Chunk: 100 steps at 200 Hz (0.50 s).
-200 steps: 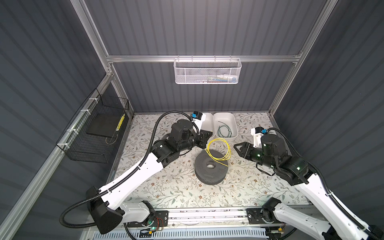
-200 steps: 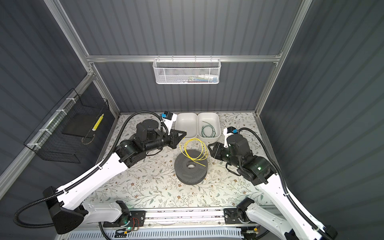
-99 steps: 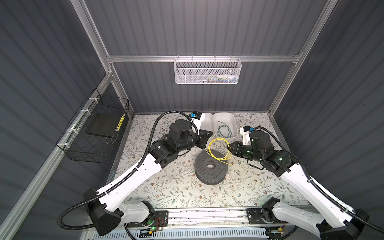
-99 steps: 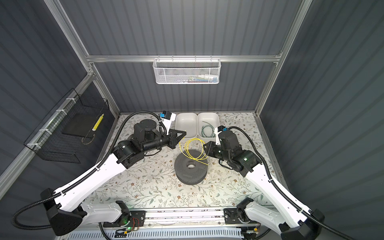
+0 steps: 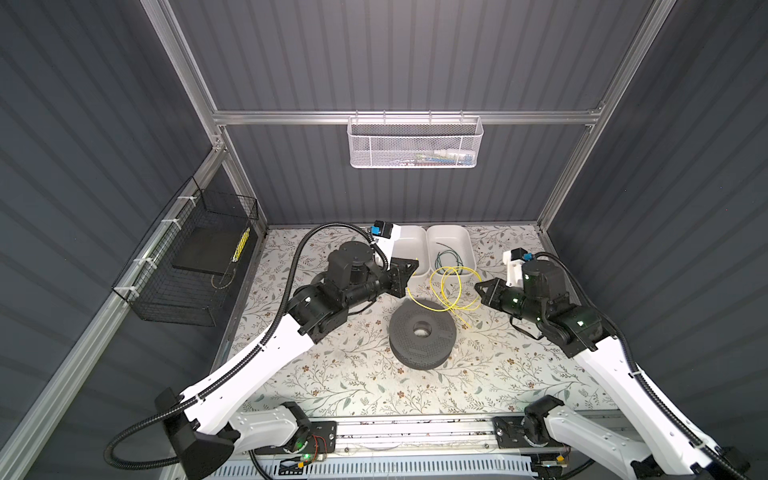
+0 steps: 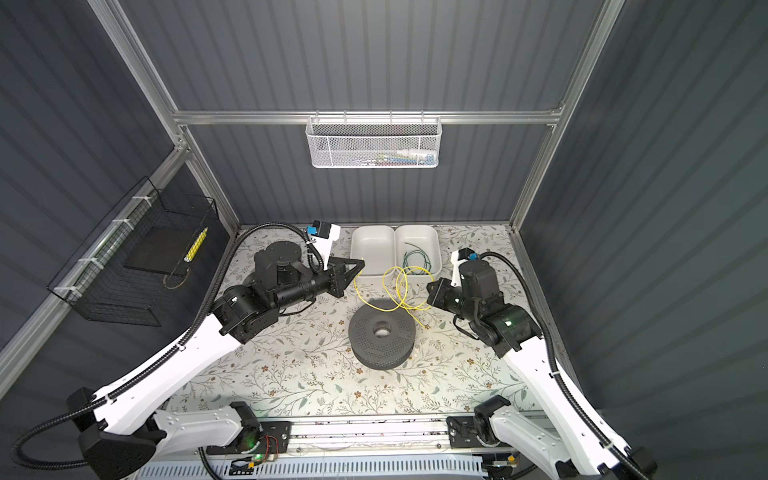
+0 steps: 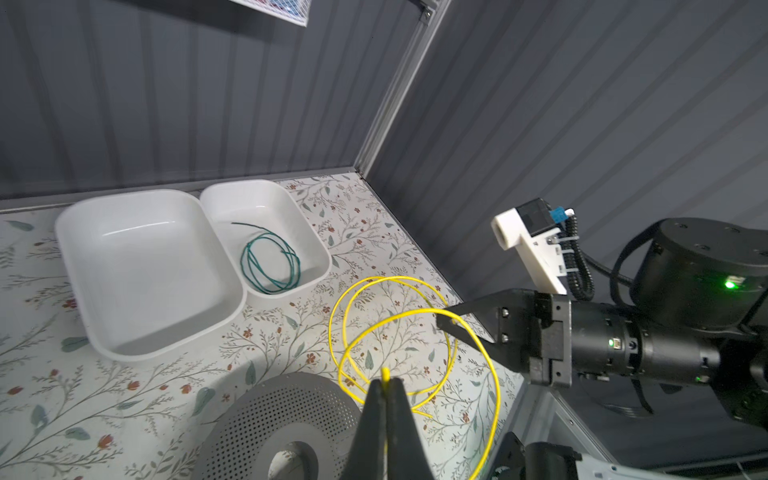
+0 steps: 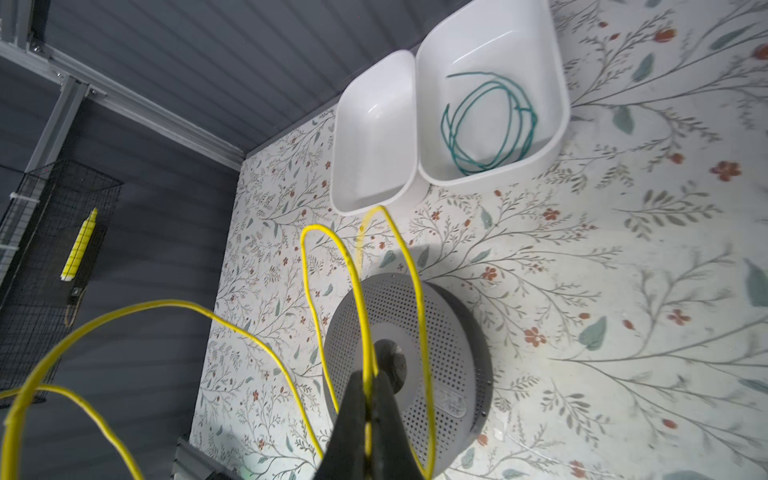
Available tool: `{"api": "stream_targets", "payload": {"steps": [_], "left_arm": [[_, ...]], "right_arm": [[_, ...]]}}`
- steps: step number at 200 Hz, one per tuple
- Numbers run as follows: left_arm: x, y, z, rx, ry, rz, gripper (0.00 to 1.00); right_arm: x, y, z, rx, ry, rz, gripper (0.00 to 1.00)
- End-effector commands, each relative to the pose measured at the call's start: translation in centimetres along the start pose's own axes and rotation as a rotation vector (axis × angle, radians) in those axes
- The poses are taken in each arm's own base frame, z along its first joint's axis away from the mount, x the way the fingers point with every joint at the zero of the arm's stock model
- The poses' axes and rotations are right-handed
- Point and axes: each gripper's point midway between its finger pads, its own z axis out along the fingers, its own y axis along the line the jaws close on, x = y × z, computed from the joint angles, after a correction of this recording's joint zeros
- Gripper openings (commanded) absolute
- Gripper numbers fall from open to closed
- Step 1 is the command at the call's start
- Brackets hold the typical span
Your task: Wrap the cables
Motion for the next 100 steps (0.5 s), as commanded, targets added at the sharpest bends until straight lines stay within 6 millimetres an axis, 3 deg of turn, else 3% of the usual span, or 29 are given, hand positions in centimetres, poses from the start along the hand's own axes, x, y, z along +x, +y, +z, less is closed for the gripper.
{"api": "stream_targets", "payload": {"steps": [1, 39, 100], "left_arm": [[-1.6, 3.4, -3.1, -0.178, -0.096, -0.064, 0.0], [-2.6, 10.6, -7.1, -0.397, -0.169, -0.227, 0.0], [-3.3, 17.0, -9.7, -0.588, -0.188, -0.32, 0.0]], "right_arm": [[-0.1, -3.5, -1.2, 0.101, -0.018, -0.011, 0.0], [-0.4, -6.5, -2.3, 0.146, -0.034, 0.034, 0.0], [-0.5, -10.4, -3.9, 0.221, -0.084, 0.127, 0.0]]}}
